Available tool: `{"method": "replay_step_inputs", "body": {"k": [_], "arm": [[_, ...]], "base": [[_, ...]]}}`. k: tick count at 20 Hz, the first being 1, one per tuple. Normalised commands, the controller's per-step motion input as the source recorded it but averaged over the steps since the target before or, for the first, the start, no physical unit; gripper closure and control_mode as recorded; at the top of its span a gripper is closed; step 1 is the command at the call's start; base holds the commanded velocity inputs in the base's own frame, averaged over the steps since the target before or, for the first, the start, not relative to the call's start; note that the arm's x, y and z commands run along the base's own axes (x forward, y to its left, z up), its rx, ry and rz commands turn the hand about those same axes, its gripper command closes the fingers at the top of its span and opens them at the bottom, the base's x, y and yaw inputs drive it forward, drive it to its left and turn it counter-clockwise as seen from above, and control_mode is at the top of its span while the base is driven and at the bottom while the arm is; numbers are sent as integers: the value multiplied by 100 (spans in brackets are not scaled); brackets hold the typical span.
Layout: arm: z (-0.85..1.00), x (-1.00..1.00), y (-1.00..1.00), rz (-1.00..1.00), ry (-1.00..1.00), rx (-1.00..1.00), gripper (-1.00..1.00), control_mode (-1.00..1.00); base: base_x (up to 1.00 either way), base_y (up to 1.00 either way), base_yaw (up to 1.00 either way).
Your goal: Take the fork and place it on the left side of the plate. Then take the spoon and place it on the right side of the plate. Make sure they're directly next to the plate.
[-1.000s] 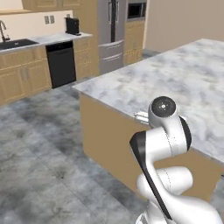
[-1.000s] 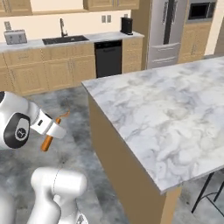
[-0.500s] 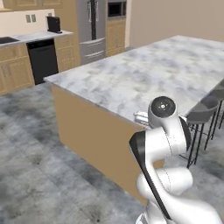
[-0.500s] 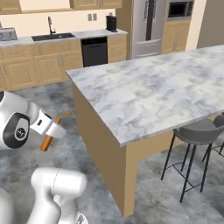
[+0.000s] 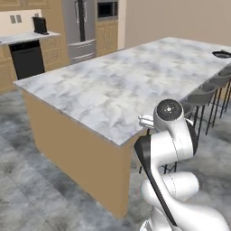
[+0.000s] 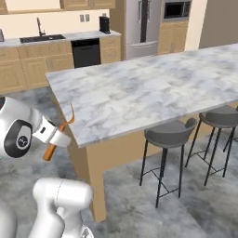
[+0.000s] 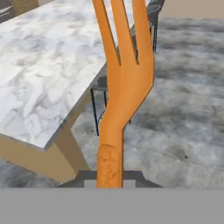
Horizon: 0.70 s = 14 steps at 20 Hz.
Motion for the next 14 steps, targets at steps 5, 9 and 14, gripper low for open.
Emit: {"method": "replay_step_inputs", "body": {"k": [5,9,14], "arm": [[0,0,0,0,0,0,100,100],[0,0,0,0,0,0,100,100],[0,0,0,0,0,0,100,100]], "base": [[11,-100,3],[22,-100,5],[30,-100,7]]}}
